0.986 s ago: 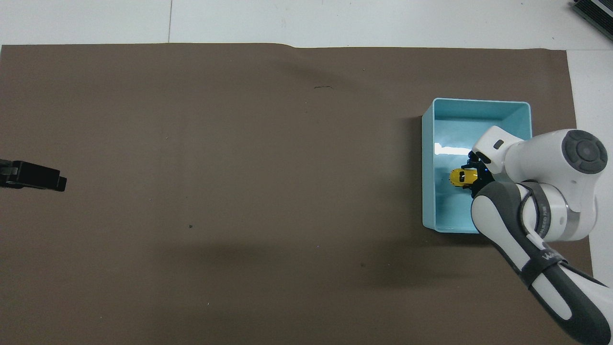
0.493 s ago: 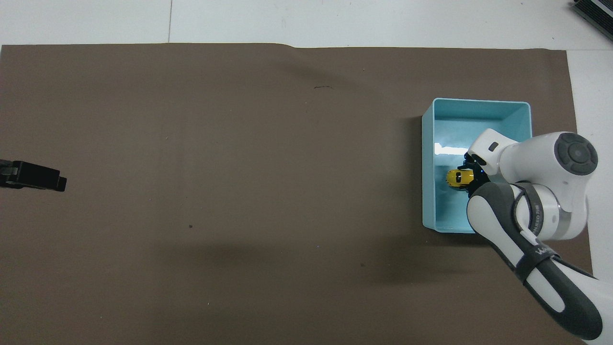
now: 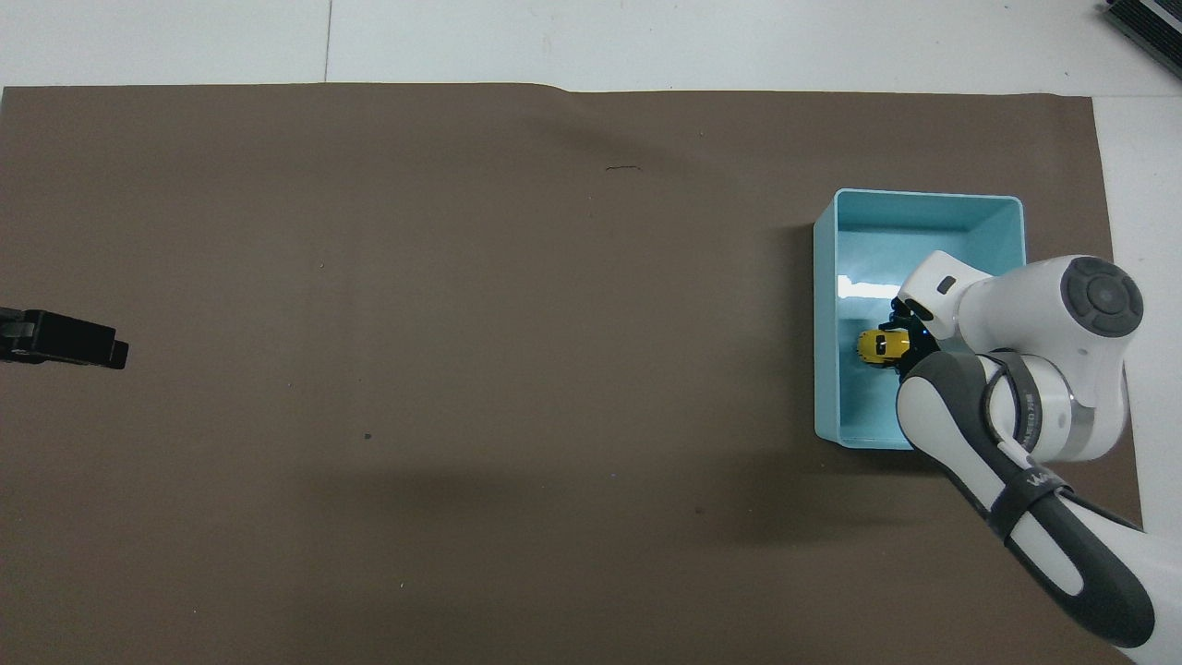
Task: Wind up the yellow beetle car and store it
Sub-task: 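Open the right gripper and lift it away from the car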
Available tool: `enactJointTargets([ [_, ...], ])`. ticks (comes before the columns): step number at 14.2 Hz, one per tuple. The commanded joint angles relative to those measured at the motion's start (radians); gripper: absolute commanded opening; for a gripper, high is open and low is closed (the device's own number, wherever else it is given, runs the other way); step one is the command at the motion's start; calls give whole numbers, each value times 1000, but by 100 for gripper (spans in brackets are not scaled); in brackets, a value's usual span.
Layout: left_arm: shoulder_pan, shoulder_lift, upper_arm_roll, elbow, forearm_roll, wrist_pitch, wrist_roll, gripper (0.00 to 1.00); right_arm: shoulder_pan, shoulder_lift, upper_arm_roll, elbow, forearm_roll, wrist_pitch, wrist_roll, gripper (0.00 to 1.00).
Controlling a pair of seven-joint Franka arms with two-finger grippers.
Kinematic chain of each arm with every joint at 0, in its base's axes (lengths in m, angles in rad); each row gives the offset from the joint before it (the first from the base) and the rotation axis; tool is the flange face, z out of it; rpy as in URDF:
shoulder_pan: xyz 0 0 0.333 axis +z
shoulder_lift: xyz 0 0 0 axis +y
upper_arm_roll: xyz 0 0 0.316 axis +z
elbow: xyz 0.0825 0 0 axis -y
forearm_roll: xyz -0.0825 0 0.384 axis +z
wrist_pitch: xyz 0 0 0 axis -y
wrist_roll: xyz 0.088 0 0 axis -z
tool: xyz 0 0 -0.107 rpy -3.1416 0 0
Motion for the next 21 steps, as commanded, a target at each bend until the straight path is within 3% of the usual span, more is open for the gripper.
enactJointTargets([
  [1,9,-21,-3,-20,-13,-7,-2,100,-23,4,14,-11,-6,25,-28,41],
  [3,9,-21,-3,-20,-13,-7,-2,100,-23,5,14,-11,-6,24,-16,77],
  [4,9,-21,-3,-21,-13,-7,-2,100,-23,5,14,-9,-6,21,-12,84],
  [5,9,-21,-3,-20,-13,-7,-2,100,-21,5,14,-9,-6,21,-12,100],
  [12,9,-21,-3,-20,-13,-7,-2,100,-23,15,14,21,-5,-2,-15,100],
  [21,9,-21,-3,-20,-13,-7,-2,100,-21,-11,17,135,9,-140,-18,100],
])
